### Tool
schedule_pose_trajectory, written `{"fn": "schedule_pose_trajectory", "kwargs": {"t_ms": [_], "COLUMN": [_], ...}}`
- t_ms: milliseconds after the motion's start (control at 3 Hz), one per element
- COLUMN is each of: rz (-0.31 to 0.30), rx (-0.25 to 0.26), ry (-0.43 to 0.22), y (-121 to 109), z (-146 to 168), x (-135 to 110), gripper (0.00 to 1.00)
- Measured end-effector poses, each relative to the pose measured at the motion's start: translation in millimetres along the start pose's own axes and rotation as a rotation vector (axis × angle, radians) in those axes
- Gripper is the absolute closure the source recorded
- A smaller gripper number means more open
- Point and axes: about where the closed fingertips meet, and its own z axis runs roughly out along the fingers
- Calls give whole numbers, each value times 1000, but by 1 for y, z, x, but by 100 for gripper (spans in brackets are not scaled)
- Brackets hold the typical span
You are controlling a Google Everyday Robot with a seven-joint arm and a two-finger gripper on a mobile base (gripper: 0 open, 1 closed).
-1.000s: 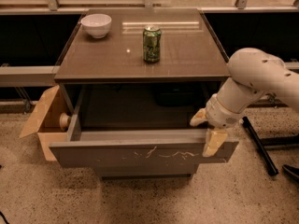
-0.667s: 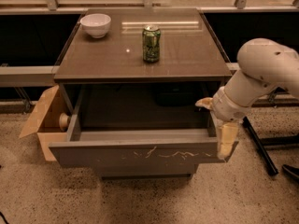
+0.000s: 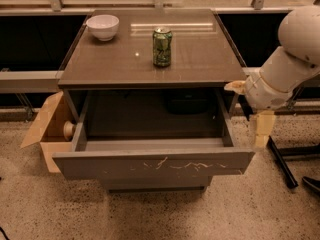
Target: Open top drawer
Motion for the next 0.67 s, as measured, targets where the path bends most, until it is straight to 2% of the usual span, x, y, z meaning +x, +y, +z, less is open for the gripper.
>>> {"fn": "schedule_pose_trajectory", "kwargs": {"t_ms": [333,667], "rz": [-27,-48], "rx": [40,65], "ry": [43,68], "y": [-11,-15], "z": [-36,-58], "x": [2,2], "gripper": [0,0]}}
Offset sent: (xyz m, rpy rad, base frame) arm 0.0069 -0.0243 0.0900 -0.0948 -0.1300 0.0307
